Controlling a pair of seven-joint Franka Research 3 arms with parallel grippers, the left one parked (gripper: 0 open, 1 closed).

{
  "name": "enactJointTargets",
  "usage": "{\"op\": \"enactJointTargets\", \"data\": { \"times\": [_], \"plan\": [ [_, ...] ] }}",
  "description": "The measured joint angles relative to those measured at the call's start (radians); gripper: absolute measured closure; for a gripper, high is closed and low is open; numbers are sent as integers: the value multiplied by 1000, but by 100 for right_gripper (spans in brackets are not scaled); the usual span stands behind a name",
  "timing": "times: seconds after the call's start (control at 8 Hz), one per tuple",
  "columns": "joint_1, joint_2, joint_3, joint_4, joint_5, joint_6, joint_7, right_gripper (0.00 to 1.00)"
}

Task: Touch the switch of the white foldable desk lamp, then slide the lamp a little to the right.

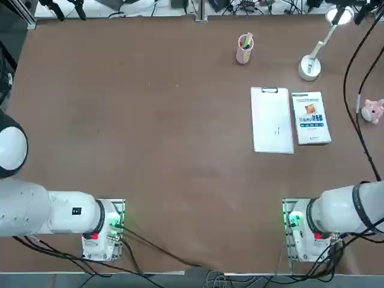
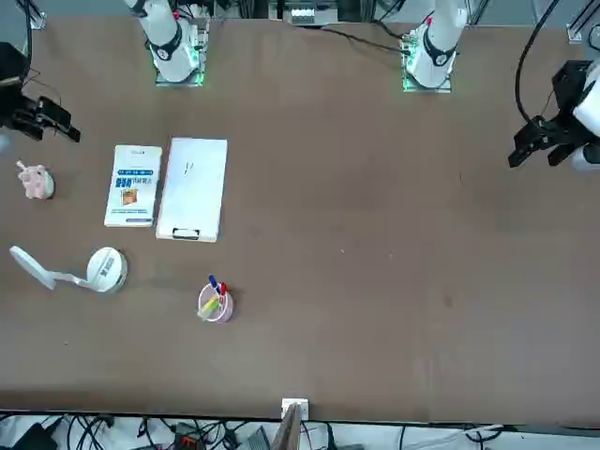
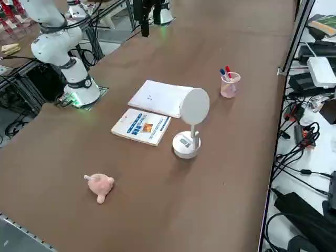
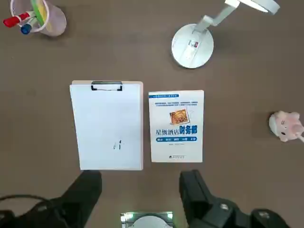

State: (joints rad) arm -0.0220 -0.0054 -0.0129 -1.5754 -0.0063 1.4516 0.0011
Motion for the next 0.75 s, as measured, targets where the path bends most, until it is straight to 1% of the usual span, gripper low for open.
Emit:
{"op": "enactJointTargets", "data": {
  "times": [0.75],
  "plan": [
    [0,2,1,0,-9,0,3,0]
  ]
}}
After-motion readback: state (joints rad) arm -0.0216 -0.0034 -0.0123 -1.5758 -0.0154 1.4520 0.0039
